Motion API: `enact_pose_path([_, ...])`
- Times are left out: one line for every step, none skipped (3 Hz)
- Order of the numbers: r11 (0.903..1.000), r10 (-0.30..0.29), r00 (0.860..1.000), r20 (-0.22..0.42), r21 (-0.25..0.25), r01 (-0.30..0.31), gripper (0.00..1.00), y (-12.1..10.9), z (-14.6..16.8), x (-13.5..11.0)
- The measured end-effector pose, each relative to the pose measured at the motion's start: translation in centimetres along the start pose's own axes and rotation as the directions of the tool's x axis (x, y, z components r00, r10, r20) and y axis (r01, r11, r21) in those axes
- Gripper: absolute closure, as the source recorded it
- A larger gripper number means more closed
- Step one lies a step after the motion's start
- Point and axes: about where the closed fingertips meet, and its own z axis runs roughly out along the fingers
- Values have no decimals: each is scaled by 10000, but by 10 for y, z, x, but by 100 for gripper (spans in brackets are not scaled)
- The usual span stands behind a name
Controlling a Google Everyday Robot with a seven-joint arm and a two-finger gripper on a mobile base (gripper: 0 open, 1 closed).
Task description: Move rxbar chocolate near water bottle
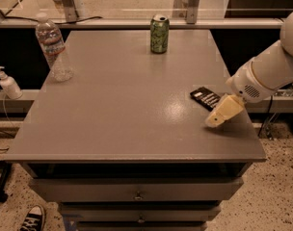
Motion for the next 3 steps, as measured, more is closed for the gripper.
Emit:
enact_pose_path([9996,255,9997,64,-107,-254,41,-4,7,-2])
enact_pose_path([9987,455,9990,35,-250,-454,64,-8,11,-6])
enact_pose_path([9975,524,9984,213,-479,-513,87,-10,12,-16])
